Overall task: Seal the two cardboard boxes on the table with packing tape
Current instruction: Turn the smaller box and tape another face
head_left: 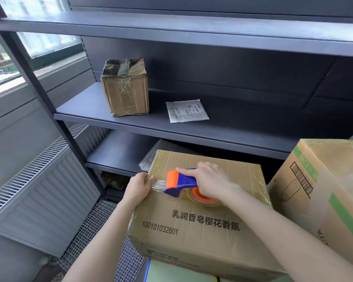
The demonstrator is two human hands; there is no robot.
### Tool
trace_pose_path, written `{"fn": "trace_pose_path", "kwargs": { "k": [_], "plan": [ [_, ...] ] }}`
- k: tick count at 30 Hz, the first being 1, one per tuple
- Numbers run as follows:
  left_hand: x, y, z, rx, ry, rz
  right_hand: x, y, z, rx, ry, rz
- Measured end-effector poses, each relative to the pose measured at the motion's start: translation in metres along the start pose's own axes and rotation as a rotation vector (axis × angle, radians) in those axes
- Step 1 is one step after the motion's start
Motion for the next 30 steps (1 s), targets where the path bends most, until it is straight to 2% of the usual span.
{"fn": "trace_pose_path", "kwargs": {
  "k": [5,12,17,20,23,26,28,30],
  "plan": [
    [0.002,0.003,0.001,0.027,-0.029,-0.024,-0.052,0.019,-0.023,0.050,-0.080,-0.024],
    [0.003,0.006,0.000,0.014,-0.042,0.015,-0.066,0.021,-0.044,0.071,-0.081,-0.010],
    [-0.013,0.010,-0.004,-0.077,-0.008,0.037,-0.076,0.020,-0.059,0.089,-0.132,-0.070],
    [-0.032,0.013,-0.016,-0.210,0.017,0.195,-0.070,0.014,-0.059,0.063,-0.130,-0.123],
    [-0.061,-0.002,-0.032,-0.266,-0.218,0.300,-0.070,0.012,-0.055,0.052,-0.150,-0.147],
    [-0.081,-0.038,-0.045,-0.136,-0.402,0.390,-0.066,0.009,-0.053,0.059,-0.165,-0.174],
    [-0.084,-0.061,-0.051,-0.026,-0.419,0.575,-0.065,0.009,-0.052,0.063,-0.164,-0.197],
    [-0.080,-0.072,-0.053,0.024,-0.381,0.664,-0.065,0.008,-0.051,0.065,-0.164,-0.201]
  ]
}}
Point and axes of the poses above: each hand's wrist, its own z-axis towards the middle knuckle, its own y-axis out of the back of the hand, x = y × z, the point moved 5 cm from there along z, towards the middle knuckle, and after that the axes turned 5 degrees about z, right-handed, at the moved point
